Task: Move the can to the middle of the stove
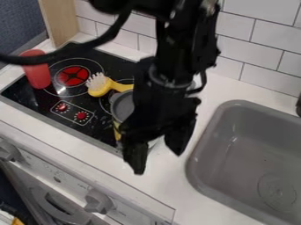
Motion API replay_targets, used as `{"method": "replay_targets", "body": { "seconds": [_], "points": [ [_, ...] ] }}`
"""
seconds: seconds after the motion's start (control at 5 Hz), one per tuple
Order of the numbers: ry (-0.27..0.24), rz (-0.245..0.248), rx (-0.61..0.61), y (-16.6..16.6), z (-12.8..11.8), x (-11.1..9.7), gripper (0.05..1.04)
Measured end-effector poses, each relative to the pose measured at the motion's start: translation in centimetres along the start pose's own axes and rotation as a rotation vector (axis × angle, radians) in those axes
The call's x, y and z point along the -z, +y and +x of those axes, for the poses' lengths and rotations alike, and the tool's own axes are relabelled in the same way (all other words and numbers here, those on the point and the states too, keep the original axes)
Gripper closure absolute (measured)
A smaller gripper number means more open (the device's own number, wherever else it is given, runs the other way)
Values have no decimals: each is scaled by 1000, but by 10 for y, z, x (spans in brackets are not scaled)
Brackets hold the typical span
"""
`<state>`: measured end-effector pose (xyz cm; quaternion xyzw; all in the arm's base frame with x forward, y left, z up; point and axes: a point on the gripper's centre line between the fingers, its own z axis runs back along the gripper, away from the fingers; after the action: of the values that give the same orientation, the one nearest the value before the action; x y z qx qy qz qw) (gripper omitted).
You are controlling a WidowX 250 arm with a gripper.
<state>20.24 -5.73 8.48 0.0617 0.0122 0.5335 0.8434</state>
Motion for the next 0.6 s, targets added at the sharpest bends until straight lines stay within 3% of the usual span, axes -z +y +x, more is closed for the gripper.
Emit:
{"method": "replay_targets", "body": {
  "seconds": [0.2,0.6],
  "points": [
    [47,-80,29,-5,12,10,83],
    [85,-168,11,-27,39,20,83]
  ]
}}
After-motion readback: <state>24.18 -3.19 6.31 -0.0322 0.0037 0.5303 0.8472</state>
